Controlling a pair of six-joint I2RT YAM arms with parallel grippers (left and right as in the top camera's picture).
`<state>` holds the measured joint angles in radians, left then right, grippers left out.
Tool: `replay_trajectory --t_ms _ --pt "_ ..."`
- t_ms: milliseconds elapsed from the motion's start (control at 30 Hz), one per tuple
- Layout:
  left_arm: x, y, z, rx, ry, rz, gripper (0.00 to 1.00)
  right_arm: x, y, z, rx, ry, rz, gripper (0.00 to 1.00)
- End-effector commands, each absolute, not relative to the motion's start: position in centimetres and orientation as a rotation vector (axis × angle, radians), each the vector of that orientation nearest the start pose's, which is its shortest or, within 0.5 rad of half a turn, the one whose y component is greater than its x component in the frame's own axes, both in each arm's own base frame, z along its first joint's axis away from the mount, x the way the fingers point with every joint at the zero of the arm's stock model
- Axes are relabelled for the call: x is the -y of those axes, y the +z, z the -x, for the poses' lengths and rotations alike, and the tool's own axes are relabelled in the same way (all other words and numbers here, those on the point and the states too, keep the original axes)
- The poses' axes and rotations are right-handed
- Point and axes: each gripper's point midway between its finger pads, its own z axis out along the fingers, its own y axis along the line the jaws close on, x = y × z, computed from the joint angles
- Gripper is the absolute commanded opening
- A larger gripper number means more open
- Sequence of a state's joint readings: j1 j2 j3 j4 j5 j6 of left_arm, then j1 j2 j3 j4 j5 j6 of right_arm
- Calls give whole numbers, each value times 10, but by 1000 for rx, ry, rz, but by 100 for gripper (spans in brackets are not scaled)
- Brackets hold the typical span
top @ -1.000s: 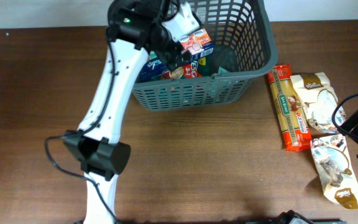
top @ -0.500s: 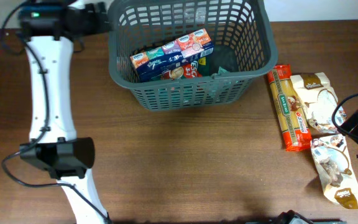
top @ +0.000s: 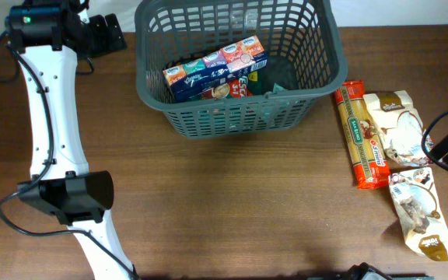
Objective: Pack container
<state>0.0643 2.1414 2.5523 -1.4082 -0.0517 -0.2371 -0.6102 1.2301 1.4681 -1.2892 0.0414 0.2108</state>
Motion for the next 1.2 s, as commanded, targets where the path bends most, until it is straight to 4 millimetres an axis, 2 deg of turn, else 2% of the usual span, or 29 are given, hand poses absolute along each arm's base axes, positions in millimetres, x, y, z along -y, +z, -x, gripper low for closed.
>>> replay_trajectory --t_ms 0,100,200,233,400,467,500,567,633,700,733,867,1033,1133,1167 --pt "-40 291 -487 -2528 -19 427 99 186 262 -239 -2463 -300 -895 99" --pt "-40 289 -485 -2540 -17 428 99 179 244 -264 -2551 -177 -716 99" --pt "-40 289 -484 -2541 -16 429 99 165 212 -292 -2659 23 -484 99" --pt "-40 289 -484 -2541 -16 429 99 168 191 -301 -2713 62 -435 100" --pt "-40 289 -484 -2542 -16 428 99 186 140 -315 -2826 85 -373 98" --pt "-40 289 -484 -2541 -15 428 99 194 128 -318 -2850 51 -310 92" --pt "-40 289 -485 -2540 -16 428 99 196 123 -321 -2859 42 -231 85" --pt "-40 290 -485 -2536 -16 428 99 201 116 -328 -2855 19 -121 76" --pt "-40 290 -485 -2536 -16 428 99 205 115 -335 -2837 -8 -75 76" --pt "-40 290 -485 -2536 -16 428 99 216 116 -339 -2822 -81 -68 89" --pt "-41 290 -485 -2536 -15 428 99 222 117 -340 -2820 -128 -73 99" --pt "-41 290 -485 -2537 -11 429 99 249 120 -336 -2837 -338 -108 99" --pt "-41 289 -484 -2540 -12 430 99 249 115 -309 -2960 -389 -130 99" --pt "-41 289 -483 -2545 -11 431 99 247 114 -310 -2953 -367 -139 99" --pt "-41 289 -483 -2545 -11 430 99 239 113 -317 -2926 -288 -132 99"
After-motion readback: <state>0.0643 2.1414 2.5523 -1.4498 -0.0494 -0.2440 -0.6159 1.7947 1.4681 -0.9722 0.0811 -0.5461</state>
